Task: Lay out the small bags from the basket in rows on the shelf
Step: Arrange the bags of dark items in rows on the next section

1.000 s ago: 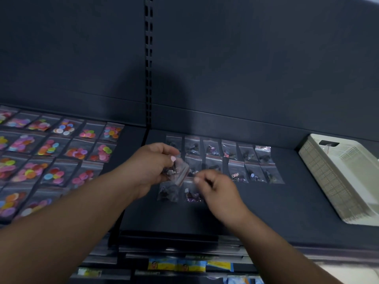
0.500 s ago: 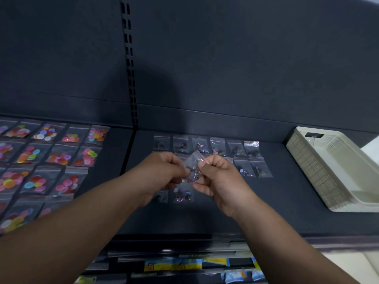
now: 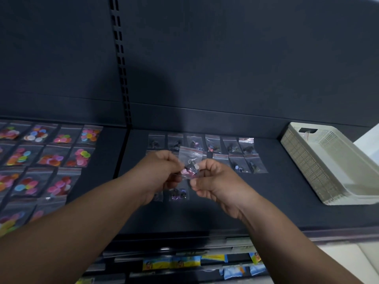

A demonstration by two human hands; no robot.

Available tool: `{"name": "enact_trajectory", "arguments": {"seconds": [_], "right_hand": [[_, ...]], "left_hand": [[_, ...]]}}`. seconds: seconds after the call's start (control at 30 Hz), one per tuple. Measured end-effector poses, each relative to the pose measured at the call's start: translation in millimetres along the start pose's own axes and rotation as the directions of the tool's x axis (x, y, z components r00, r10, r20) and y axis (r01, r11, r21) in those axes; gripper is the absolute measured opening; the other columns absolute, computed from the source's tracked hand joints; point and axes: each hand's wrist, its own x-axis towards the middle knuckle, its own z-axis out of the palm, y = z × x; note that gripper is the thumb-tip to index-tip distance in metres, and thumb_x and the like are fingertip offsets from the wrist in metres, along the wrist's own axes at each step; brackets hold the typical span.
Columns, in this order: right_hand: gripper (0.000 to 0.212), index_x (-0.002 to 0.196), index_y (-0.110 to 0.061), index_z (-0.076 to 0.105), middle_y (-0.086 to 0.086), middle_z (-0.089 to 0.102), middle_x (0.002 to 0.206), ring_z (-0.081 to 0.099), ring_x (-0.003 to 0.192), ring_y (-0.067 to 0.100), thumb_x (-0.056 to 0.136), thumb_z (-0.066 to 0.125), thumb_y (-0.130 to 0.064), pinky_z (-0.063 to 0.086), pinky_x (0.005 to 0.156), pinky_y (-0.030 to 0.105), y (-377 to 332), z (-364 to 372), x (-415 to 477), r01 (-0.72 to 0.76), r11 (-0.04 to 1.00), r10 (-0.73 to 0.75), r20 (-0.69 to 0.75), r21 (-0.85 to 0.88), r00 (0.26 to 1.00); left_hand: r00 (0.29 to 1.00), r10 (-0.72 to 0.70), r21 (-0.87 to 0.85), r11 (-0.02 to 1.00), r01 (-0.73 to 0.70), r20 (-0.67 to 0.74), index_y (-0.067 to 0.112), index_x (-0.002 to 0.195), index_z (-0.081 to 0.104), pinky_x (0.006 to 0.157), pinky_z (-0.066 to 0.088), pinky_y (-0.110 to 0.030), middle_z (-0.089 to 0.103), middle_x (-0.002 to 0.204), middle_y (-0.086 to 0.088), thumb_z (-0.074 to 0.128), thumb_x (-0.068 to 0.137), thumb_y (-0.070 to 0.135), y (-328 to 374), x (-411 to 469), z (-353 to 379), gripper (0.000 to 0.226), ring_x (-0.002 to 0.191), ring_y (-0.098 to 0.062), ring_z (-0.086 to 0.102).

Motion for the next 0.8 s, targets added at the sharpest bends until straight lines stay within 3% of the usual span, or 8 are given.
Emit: {"name": "enact_trajectory", "arguments": {"seconds": [0.07, 0.23, 0.4, 0.5, 0.57, 0.63, 0.7, 0.8], "right_hand": [[0.027, 0.086, -0.017, 0.058, 0.001, 0.061, 0.074, 0.058, 0.063, 0.01, 0.08, 0.061, 0.009, 0.048, 0.059, 0.021, -1.9, -3.4, -1.2, -0.014, 1.0, 0.014, 0.01, -0.016, 1.0], [0.014, 0.089, -0.016, 0.058, 0.009, 0.065, 0.086, 0.06, 0.071, 0.016, 0.087, 0.059, -0.002, 0.052, 0.061, 0.021, -2.3, -6.5, 0.3, -0.029, 0.979, 0.031, -0.004, 0.204, 1.0], [0.016, 0.084, -0.016, 0.056, 0.0, 0.063, 0.072, 0.06, 0.058, 0.007, 0.086, 0.06, 0.0, 0.048, 0.054, 0.018, 2.8, -15.4, 1.9, -0.024, 1.0, 0.023, -0.114, -0.005, 0.993], [0.015, 0.089, -0.014, 0.057, 0.002, 0.063, 0.074, 0.059, 0.058, 0.007, 0.084, 0.063, -0.001, 0.046, 0.055, 0.019, 10.8, -20.7, 3.8, -0.071, 0.975, 0.033, -0.178, -0.211, 0.984], [0.018, 0.092, -0.015, 0.056, 0.001, 0.063, 0.078, 0.06, 0.065, 0.011, 0.081, 0.068, -0.008, 0.049, 0.061, 0.023, 18.8, -23.1, 5.9, -0.082, 0.873, -0.043, -0.243, -0.481, 0.969], [0.026, 0.098, -0.019, 0.055, -0.001, 0.063, 0.091, 0.062, 0.083, 0.018, 0.078, 0.071, -0.023, 0.049, 0.073, 0.029, 24.4, -25.7, 5.9, -0.115, 0.593, -0.193, -0.279, -0.797, 0.941], [0.037, 0.11, -0.021, 0.053, 0.0, 0.057, 0.109, 0.058, 0.1, 0.023, 0.078, 0.07, -0.03, 0.047, 0.08, 0.031, 25.3, -25.6, 2.1, -0.114, 0.392, -0.326, -0.253, -0.913, 0.911], [0.033, 0.115, -0.021, 0.058, 0.001, 0.053, 0.115, 0.053, 0.106, 0.02, 0.083, 0.064, -0.021, 0.044, 0.085, 0.027, 25.5, -25.3, -1.2, 0.049, 0.367, -0.427, -0.122, -0.929, 0.896]], "left_hand": [[1.0, 0.009, 0.034, 0.999, -0.009, -0.006, 0.015, 0.072, 0.055, 0.048, 0.047, -0.022, 0.062, 0.065, -0.005, 0.06, 0.088, 0.005, -0.6, 1.0, -0.5, 0.02, 0.052, -0.012, 0.058], [0.998, 0.038, 0.109, 0.993, -0.043, 0.045, 0.014, 0.072, 0.055, 0.049, 0.047, -0.022, 0.061, 0.065, -0.005, 0.063, 0.087, 0.009, -2.6, -0.7, 3.4, 0.018, 0.056, -0.015, 0.059], [0.988, 0.151, 0.356, 0.925, -0.135, -0.019, 0.014, 0.071, 0.057, 0.05, 0.046, -0.023, 0.062, 0.061, -0.001, 0.065, 0.085, 0.011, -9.7, 2.9, 6.4, 0.017, 0.051, -0.012, 0.056], [0.963, 0.27, 0.658, 0.72, -0.219, 0.025, 0.023, 0.073, 0.059, 0.056, 0.042, -0.023, 0.062, 0.069, 0.008, 0.065, 0.084, 0.02, -15.1, 4.4, 0.7, 0.012, 0.063, -0.009, 0.058], [0.946, 0.311, 0.795, 0.551, -0.255, 0.089, 0.026, 0.078, 0.06, 0.059, 0.04, -0.023, 0.061, 0.077, 0.011, 0.061, 0.085, 0.022, -18.3, 2.1, -1.5, 0.008, 0.073, -0.008, 0.057], [0.915, 0.365, 0.859, 0.399, -0.321, 0.172, 0.024, 0.082, 0.061, 0.066, 0.04, -0.025, 0.059, 0.085, 0.01, 0.058, 0.085, 0.022, -23.1, 1.6, -2.0, 0.004, 0.085, -0.011, 0.055], [0.885, 0.398, 0.874, 0.306, -0.376, 0.241, 0.023, 0.083, 0.059, 0.072, 0.036, -0.025, 0.055, 0.09, 0.008, 0.058, 0.087, 0.023, -28.0, 1.7, -1.7, 0.004, 0.094, -0.013, 0.049], [0.86, 0.42, 0.886, 0.223, -0.407, 0.29, 0.025, 0.088, 0.062, 0.08, 0.039, -0.025, 0.056, 0.097, 0.005, 0.057, 0.089, 0.026, -34.0, 4.9, -2.6, 0.005, 0.098, -0.015, 0.046]]}}
